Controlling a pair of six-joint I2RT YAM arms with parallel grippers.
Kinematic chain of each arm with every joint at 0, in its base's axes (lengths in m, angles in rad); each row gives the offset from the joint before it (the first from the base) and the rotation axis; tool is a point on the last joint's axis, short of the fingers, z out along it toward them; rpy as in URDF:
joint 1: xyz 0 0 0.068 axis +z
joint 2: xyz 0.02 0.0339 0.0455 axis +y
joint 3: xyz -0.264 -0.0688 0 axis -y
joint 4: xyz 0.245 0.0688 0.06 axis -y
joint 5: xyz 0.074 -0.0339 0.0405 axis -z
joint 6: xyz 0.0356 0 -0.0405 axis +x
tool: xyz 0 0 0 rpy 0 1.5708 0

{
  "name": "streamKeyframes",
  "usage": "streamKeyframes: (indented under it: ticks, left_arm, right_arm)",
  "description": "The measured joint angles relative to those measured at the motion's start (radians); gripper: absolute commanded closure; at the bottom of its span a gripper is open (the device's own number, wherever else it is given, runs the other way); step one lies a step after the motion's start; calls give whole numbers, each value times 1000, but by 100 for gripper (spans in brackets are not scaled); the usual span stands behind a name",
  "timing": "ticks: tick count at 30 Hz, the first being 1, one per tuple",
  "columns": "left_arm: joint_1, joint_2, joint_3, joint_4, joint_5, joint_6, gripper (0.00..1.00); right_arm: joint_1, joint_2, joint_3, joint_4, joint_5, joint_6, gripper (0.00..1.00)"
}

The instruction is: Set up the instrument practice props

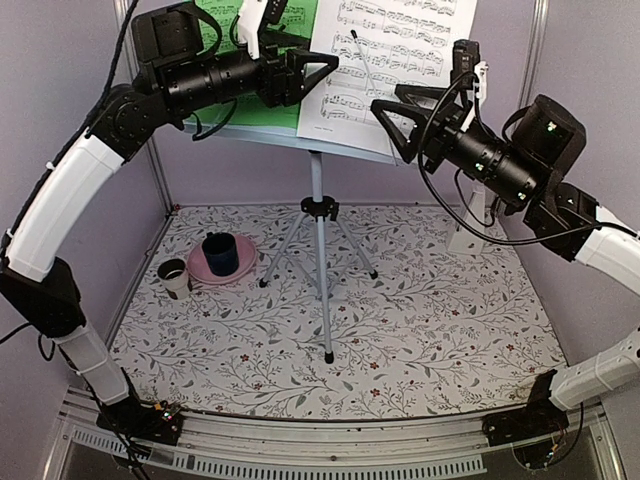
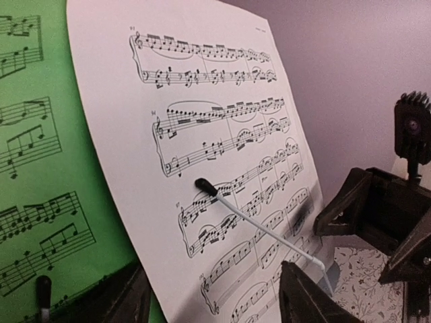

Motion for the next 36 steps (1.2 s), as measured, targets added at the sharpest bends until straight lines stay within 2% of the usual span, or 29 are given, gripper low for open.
streamKeyframes:
  ticks: [3, 8, 15, 19, 29, 32, 36]
  left_arm:
    - [-5, -53, -71, 12, -18, -3, 27]
    - [-11, -143, -192, 61, -21, -5, 27]
    - [-16, -167, -219, 74, 4, -4, 30]
    - [-18, -212, -294, 94, 33, -5, 30]
    - [-15, -478, -547, 165, 18, -8, 31]
    - [6, -545, -596, 179, -16, -24, 31]
    - [89, -581, -615, 174, -79, -62, 27]
  right_arm:
    - [0, -33, -28, 1, 7, -4, 23]
    - [0, -75, -66, -4, 11, -7, 22]
    - [0, -100, -95, -29, 9, -8, 22]
    - [0, -108, -106, -47, 5, -8, 22]
    - [0, -132, -133, -95, -20, -9, 22]
    - [0, -139, -147, -97, -36, -12, 23]
    - [0, -151, -187, -108, -65, -18, 27]
